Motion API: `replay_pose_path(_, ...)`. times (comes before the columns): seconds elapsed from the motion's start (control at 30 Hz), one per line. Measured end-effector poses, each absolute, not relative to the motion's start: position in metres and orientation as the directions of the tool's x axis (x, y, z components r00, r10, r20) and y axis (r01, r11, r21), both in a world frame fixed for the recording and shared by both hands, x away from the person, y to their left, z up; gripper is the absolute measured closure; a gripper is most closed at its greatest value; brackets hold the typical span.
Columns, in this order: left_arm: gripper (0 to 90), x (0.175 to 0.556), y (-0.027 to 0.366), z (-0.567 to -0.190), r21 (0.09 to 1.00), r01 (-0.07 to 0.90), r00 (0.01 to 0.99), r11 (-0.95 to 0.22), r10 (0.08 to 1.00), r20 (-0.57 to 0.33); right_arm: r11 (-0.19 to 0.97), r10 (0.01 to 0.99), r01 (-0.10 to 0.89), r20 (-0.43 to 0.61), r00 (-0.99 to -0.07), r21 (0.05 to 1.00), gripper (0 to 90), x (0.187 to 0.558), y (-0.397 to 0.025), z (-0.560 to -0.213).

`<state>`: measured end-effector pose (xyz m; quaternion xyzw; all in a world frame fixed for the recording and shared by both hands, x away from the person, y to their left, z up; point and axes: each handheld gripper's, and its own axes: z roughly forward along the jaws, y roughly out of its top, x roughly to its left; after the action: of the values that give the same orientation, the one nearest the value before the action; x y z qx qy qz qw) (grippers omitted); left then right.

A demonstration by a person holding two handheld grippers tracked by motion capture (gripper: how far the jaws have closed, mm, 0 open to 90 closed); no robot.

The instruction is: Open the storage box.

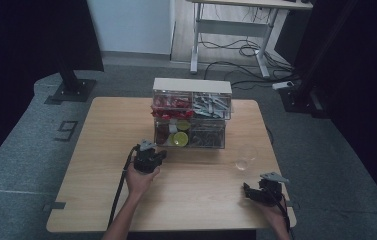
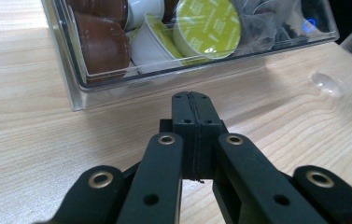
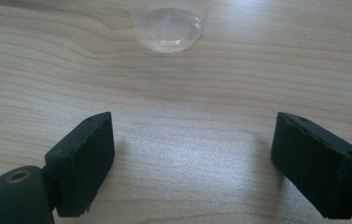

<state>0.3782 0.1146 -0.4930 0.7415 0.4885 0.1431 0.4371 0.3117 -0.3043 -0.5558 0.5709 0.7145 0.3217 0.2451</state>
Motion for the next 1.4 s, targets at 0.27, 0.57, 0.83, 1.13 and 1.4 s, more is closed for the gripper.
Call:
replay_pose_path(0.27,90.0,0.387,0.11,-0.5,0.781,0.607,0.475,-0.148,0.855,-0.207,0.14,0.974,0.658,0.017,-0.227,0.74,13.5,0.312,-0.304,-0.556)
replay_pose_path(0.57,90.0,0.399,0.106,-0.504,0.771,0.616,0.47,-0.162,0.861,-0.195,0.142,0.973,0.657,0.016,-0.228,0.74,13.5,0.312,-0.304,-0.556)
replay_pose_path(0.83,90.0,0.402,0.103,-0.505,0.769,0.619,0.467,-0.159,0.862,-0.198,0.14,0.974,0.657,0.016,-0.225,0.74,13.6,0.311,-0.304,-0.556)
replay_pose_path(1.13,90.0,0.404,0.102,-0.503,0.768,0.621,0.461,-0.159,0.866,-0.193,0.139,0.974,0.658,0.017,-0.225,0.74,13.6,0.311,-0.304,-0.556)
replay_pose_path(1.4,90.0,0.401,0.101,-0.501,0.77,0.615,0.461,-0.17,0.87,-0.177,0.139,0.974,0.658,0.016,-0.225,0.74,13.6,0.311,-0.304,-0.556)
